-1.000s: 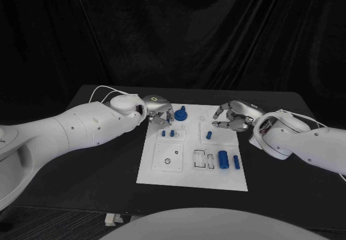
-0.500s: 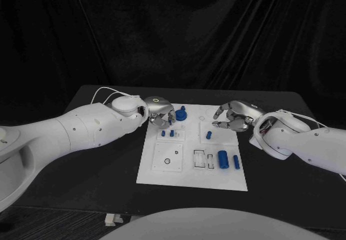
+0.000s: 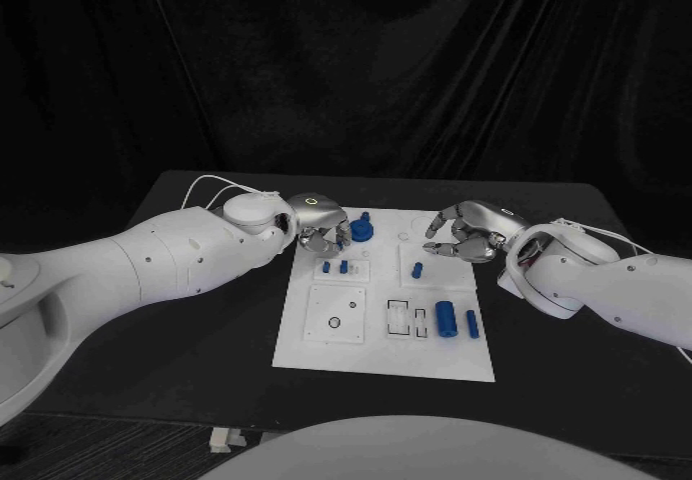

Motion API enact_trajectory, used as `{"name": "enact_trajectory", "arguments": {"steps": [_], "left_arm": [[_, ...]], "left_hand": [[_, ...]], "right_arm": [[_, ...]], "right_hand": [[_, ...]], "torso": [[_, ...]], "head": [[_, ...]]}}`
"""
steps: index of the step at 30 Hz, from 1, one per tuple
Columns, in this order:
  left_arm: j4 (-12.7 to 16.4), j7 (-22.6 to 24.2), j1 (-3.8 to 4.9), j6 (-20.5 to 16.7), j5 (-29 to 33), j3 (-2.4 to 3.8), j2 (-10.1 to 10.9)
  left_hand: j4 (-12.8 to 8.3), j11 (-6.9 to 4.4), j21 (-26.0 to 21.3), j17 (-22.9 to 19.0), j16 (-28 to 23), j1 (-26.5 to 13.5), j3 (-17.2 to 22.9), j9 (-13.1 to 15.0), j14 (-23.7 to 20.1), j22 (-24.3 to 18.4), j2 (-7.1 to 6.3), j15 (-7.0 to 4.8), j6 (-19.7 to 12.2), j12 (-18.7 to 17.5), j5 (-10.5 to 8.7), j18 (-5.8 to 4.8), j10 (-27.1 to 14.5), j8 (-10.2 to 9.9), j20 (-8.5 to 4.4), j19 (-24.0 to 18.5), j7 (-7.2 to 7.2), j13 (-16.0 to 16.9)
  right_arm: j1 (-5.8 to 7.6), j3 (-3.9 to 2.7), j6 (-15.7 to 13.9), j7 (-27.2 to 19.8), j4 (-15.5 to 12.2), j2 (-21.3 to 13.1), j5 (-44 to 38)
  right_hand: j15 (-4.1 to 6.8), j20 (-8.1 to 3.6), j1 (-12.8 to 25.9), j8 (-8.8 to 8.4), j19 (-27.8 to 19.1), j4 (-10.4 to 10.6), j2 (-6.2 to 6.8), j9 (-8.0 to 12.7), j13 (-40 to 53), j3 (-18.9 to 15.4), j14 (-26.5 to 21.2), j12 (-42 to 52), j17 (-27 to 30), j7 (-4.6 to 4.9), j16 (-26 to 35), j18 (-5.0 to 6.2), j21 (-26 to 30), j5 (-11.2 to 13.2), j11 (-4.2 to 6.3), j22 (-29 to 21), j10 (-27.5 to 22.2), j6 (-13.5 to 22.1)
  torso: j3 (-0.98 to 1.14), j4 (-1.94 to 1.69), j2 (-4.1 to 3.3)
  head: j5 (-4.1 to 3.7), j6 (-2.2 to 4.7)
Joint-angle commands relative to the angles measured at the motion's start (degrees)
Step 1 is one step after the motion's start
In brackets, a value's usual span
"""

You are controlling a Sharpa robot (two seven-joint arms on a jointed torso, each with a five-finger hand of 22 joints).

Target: Assemble the parts on the task board

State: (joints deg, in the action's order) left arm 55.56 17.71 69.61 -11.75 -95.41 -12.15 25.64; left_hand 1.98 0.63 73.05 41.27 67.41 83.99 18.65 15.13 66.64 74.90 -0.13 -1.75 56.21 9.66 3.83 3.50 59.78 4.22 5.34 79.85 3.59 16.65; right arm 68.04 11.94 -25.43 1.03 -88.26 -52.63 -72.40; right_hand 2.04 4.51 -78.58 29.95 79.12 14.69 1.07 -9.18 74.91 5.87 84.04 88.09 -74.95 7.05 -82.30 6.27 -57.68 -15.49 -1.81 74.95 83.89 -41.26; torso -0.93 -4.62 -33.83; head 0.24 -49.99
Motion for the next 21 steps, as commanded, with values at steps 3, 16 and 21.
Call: {"name": "enact_trajectory", "arguments": {"steps": [3,16,21], "left_arm": [[0.1,0.4,-0.32,-0.2,0.0,0.05,-0.2],[0.0,0.4,-0.94,0.2,0.0,0.05,-0.5],[-0.3,0.1,-1.06,0.3,0.0,0.05,-0.6]], "left_hand": [[0.1,-0.10,-0.4,-0.3,-0.4,-0.1,-0.2,0.1,-0.6,9.9,0.28,0.13,0.5,0.2,-0.29,0.33,0.3,0.3,0.01,-0.4,-0.09,0.0],[0.1,-0.11,-0.6,-0.7,-0.6,-0.1,-0.3,0.0,-0.9,9.9,0.28,0.12,0.4,0.3,-0.30,0.38,0.4,0.2,0.02,-0.6,-0.11,0.1],[0.1,-0.13,-0.7,-0.8,-0.7,-0.1,-0.3,0.0,-1.0,9.8,0.29,0.11,0.4,0.3,-0.28,0.40,0.4,0.2,0.02,-0.7,-0.13,0.1]], "right_arm": [[-0.12,-0.02,0.0,0.6,0.0,0.0,-0.1],[-0.13,-0.02,0.0,0.6,0.1,0.1,-0.1],[-0.13,-0.02,0.0,0.6,0.1,0.1,-0.1]], "right_hand": [[-0.38,-0.01,-0.5,-0.25,-0.4,-0.2,0.20,0.1,12.0,0.3,2.8,-0.2,-7.7,-0.09,0.3,-0.20,0.2,-0.2,-0.36,7.0,3.0,-0.5],[-0.38,-0.01,-0.5,-0.25,-0.4,-0.2,0.20,0.1,12.0,0.3,2.8,-0.2,-7.7,-0.09,0.3,-0.20,0.2,-0.2,-0.36,7.0,3.0,-0.5],[-0.38,-0.01,-0.5,-0.25,-0.4,-0.2,0.20,0.1,12.0,0.3,2.8,-0.2,-7.7,-0.09,0.3,-0.20,0.2,-0.2,-0.36,7.0,3.0,-0.5]], "torso": [[-0.02,0.03,0.00],[0.02,-0.02,-0.01],[0.00,-0.03,-0.01]], "head": [[0.13,-0.01],[0.06,-0.01],[-0.01,-0.01]]}}
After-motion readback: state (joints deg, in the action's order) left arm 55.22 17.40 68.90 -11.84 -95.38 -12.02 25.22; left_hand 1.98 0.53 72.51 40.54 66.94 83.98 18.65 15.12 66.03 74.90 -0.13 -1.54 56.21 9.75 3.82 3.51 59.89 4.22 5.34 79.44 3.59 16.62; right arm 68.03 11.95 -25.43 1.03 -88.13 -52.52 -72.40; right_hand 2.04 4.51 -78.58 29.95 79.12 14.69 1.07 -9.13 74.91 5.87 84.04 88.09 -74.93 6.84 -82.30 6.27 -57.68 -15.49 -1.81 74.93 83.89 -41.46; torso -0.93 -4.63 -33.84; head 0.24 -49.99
